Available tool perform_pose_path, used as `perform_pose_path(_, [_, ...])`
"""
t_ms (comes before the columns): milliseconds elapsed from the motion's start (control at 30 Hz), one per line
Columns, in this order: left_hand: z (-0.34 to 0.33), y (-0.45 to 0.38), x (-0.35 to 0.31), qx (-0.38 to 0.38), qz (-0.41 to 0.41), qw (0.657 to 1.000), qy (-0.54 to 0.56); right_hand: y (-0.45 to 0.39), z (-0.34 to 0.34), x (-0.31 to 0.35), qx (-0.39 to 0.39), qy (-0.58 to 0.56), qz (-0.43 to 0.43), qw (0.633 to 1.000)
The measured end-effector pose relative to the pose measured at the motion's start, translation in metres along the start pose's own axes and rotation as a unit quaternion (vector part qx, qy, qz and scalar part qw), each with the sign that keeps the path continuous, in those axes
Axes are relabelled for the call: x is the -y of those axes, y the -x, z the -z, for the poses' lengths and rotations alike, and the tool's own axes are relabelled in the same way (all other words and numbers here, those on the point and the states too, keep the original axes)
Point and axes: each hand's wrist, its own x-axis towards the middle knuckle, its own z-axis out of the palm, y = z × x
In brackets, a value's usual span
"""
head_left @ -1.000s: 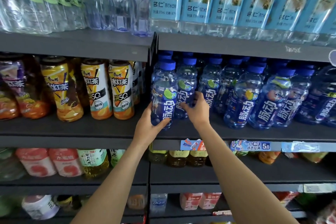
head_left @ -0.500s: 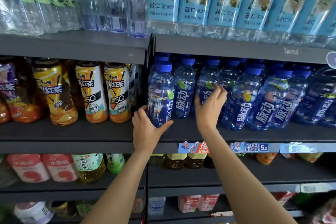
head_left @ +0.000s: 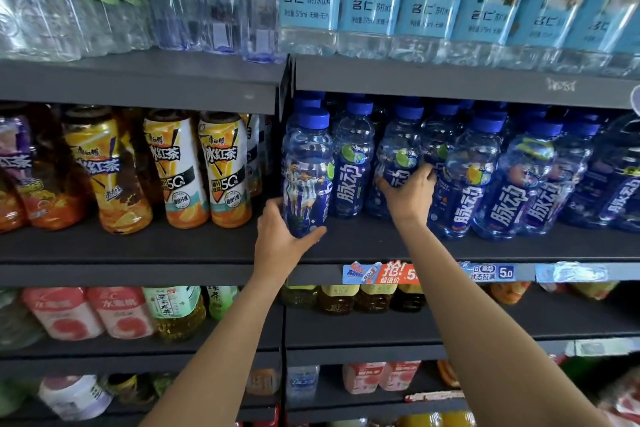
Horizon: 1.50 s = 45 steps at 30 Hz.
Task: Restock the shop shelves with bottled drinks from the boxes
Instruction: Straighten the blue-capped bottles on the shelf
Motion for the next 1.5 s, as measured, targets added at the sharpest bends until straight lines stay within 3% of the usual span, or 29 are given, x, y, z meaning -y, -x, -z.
perform_pose_path(167, [-0.003,-0.001,0.0,-0.014,-0.006,1.0,0.004,0.04,0.005,-0.011,-0.041,-0.029,0.054,0.997])
perform_pose_path(333, [-0.003,0.002,-0.002,-0.013,-0.013,1.0,0.005,0.059,-0.006,0.003,0.023,-0.018,0.113,0.993])
perform_pose_path(500, [-0.003,0.008,-0.007,-0.034,-0.025,0.999,-0.024,0.07,-0.015,0.009,0.013,-0.041,0.1,0.994])
perform_pose_path(700, [0.002,0.001,0.001,0.045,-0.009,0.999,0.03,0.069,-0.006,-0.009,0.115,-0.107,0.105,0.982])
perform_pose_path(867, [0.005,-0.001,0.0,0.036,-0.019,0.999,0.035,0.074,-0.013,-0.007,0.081,-0.09,0.116,0.986])
perform_pose_path(1033, [0.022,-0.009,-0.001,0.114,0.074,0.981,0.138,0.075,-0.014,-0.006,0.087,-0.086,0.121,0.985])
perform_pose_path(1133, [0.022,-0.008,-0.004,0.126,0.071,0.979,0.14,0.076,-0.014,-0.005,0.092,-0.08,0.119,0.985])
perform_pose_path(1267, [0.007,-0.006,-0.018,0.014,0.012,0.999,-0.034,0.078,-0.012,-0.004,0.095,-0.082,0.122,0.985])
perform_pose_path(1333, [0.008,-0.007,-0.023,-0.007,0.018,1.0,-0.017,0.078,-0.012,-0.004,0.097,-0.081,0.117,0.985])
perform_pose_path(1500, [0.034,-0.01,-0.023,0.112,0.027,0.99,0.082,0.081,-0.011,0.001,0.097,-0.085,0.099,0.987])
